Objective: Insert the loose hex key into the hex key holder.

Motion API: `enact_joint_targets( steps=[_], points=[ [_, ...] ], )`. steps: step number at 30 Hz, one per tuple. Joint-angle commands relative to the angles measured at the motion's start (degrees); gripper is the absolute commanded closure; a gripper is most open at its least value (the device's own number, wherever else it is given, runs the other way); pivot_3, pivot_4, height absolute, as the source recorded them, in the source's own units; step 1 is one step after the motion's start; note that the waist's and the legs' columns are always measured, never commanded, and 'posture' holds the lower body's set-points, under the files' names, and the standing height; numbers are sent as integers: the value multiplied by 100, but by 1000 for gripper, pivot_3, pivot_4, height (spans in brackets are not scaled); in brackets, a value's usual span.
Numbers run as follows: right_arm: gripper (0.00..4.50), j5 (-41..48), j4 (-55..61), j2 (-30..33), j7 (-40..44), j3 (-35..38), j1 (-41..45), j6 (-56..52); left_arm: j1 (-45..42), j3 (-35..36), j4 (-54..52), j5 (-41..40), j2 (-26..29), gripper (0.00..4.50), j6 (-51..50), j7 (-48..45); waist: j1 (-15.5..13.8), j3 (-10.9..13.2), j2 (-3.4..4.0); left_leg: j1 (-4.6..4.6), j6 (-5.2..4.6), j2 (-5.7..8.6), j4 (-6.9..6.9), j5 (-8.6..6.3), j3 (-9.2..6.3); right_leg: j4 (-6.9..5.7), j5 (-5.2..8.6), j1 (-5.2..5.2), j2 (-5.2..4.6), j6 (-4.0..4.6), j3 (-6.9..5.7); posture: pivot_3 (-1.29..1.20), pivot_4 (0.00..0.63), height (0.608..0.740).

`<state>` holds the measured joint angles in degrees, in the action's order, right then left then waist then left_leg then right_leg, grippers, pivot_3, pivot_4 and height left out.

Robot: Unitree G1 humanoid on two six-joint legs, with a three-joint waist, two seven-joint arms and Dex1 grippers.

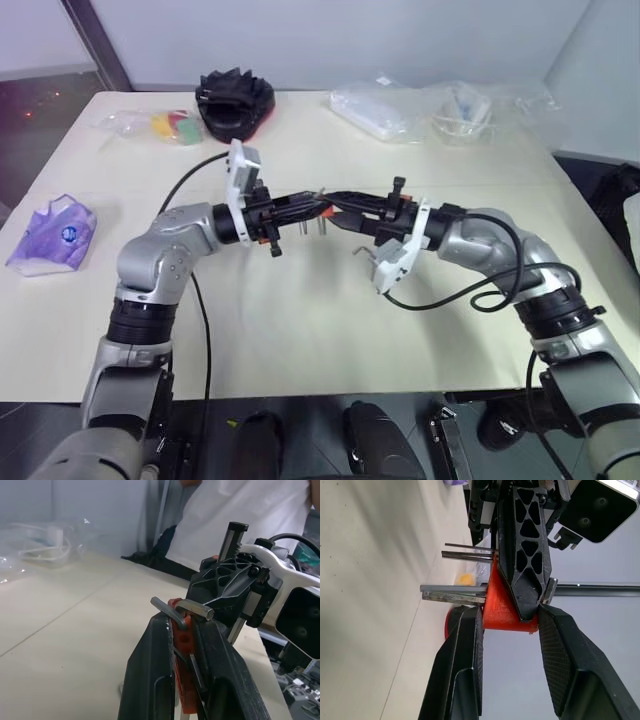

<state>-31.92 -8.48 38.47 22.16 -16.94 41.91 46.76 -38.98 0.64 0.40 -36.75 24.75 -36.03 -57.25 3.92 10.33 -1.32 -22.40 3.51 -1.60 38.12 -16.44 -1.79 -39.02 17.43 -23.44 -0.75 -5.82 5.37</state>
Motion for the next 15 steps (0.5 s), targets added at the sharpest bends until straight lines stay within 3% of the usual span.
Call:
enact_joint_targets(
  steps=[1,10,15],
  points=[
    [3513,212,254,32,0,174,21,23,-52,115,-35,139,122,4491,87,160,-2,0,0,0,0,0,0,0,0,0,0,0,0,0,0,0,150,740],
    [3513,412,214,1,100,209,47,-80,-30,75,-68,170,103,4491,130,181,-8,0,0,0,0,0,1,0,0,0,0,1,-2,0,0,0,150,740],
    [1052,464,201,-5,139,214,59,-122,-27,36,-80,230,116,4500,179,165,-5,0,0,0,0,0,1,0,0,0,0,1,-1,0,0,0,150,740]
  ],
)
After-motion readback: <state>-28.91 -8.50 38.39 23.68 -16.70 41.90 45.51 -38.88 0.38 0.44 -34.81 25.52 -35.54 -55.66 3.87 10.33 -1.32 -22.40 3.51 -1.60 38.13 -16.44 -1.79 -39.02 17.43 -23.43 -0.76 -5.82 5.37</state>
